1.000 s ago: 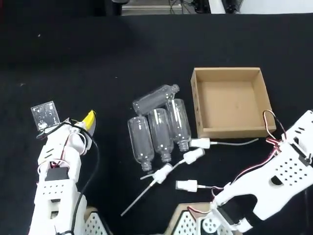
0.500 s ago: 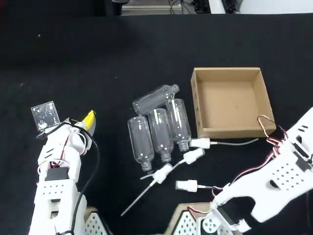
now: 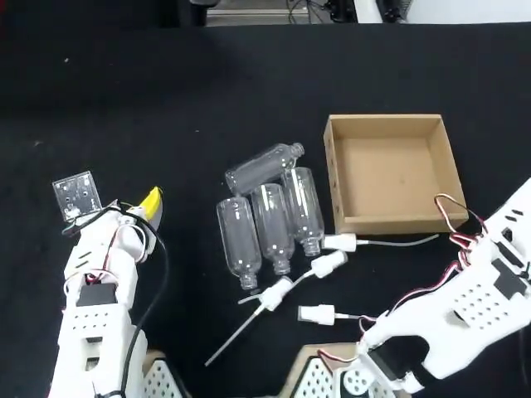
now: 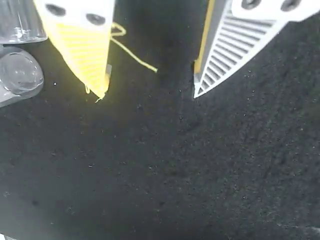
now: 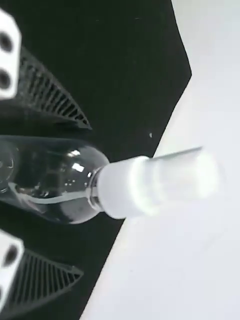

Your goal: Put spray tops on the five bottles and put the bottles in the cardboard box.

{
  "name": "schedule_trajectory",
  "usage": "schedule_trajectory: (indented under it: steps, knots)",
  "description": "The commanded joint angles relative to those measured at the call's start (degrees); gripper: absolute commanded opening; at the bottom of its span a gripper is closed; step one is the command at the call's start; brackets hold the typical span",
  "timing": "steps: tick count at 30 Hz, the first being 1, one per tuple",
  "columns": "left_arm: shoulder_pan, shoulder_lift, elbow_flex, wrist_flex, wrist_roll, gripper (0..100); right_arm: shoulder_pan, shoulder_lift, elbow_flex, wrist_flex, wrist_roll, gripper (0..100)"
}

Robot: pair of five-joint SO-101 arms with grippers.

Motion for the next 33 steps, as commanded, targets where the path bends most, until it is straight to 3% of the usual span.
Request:
schedule_trajectory:
  steps: [1,7,13,23,29,33]
  knots:
    - [0.75,-0.62,-0.84,-1.41,0.70,25,-1.67,-4.88,-3.30,0.53,0.26,35.3]
    - [0.75,-0.62,-0.84,-1.41,0.70,25,-2.64,-4.88,-3.30,0.53,0.26,34.6]
    - [0.75,-0.62,-0.84,-1.41,0.62,25,-3.08,-4.88,-3.30,0.53,0.26,19.1]
    - [0.75,-0.62,-0.84,-1.41,0.62,25,-2.99,-4.79,-3.30,0.44,-0.09,19.6]
    - [0.75,-0.62,-0.84,-1.41,0.62,25,-0.88,-5.67,-4.18,0.00,-3.34,0.5]
    - [0.75,-0.62,-0.84,-1.41,0.62,25,-0.35,-8.75,-4.44,0.53,-6.77,1.1]
